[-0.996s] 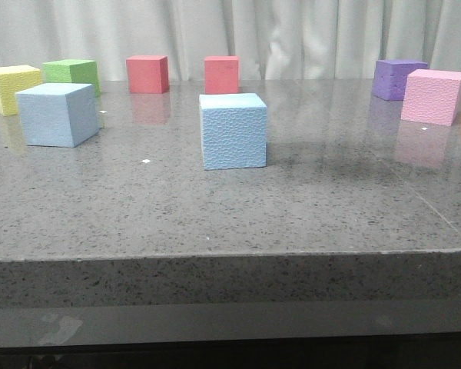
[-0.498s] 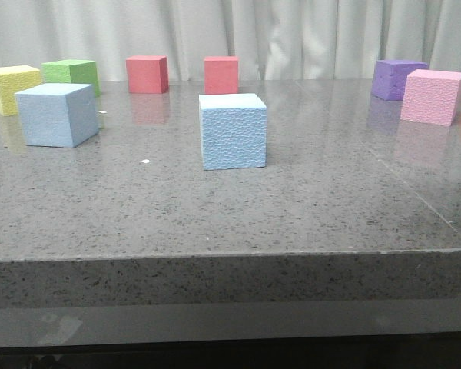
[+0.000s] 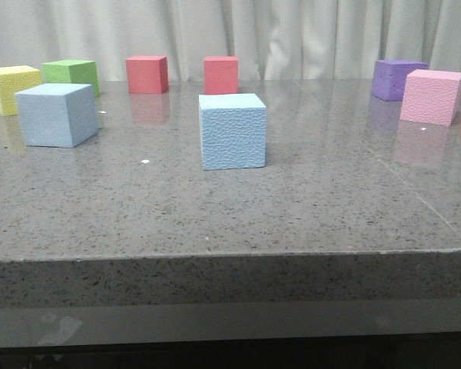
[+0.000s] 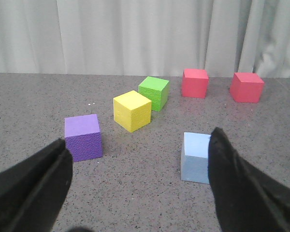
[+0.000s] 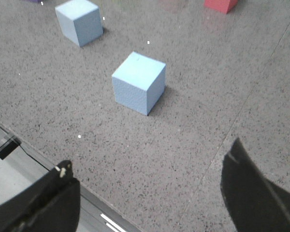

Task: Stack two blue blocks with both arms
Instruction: 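Open the right gripper and raise it away from the cube, then lower the left gripper onto the other light blue cube and grasp it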

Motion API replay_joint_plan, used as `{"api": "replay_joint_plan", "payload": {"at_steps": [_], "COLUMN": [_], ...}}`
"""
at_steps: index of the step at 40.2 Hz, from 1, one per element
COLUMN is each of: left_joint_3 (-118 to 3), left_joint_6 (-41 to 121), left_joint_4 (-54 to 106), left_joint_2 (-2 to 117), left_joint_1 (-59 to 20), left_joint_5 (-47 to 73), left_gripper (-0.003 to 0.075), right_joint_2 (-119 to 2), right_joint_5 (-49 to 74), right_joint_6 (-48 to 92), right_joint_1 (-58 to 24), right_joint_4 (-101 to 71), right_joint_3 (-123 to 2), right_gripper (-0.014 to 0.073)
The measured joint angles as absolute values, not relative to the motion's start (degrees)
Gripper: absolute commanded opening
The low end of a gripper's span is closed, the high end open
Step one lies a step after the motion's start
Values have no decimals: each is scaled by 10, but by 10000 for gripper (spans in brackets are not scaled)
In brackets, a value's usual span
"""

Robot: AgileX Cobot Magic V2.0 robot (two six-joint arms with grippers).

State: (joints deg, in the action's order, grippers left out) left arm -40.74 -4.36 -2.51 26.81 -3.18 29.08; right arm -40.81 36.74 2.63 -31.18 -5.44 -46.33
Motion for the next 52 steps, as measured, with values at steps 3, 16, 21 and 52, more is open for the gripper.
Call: {"api": "replay_joint_plan", "payload": {"at_steps": [3, 16, 21, 52], "left_joint_3": [-407, -416, -441, -709], "left_joint_6": [-44, -29, -16, 0], "left_joint_4": [-21, -17, -17, -21], "left_joint_2": [268, 289, 343, 809], "left_joint_1": [-32, -32, -43, -166], "left_joint_5": [291, 304, 335, 360], "left_gripper": [567, 570, 571, 570], "right_joint_2": [-407, -407, -407, -407], "right_joint_5": [365, 374, 375, 379], "right_joint_6": [26, 28, 28, 28], "right_joint_1": [-312, -312, -312, -312], "right_joint_4": [-54, -54, -54, -54], "right_joint_3": [-463, -462, -462, -462], "right_gripper": [603, 603, 603, 549]}}
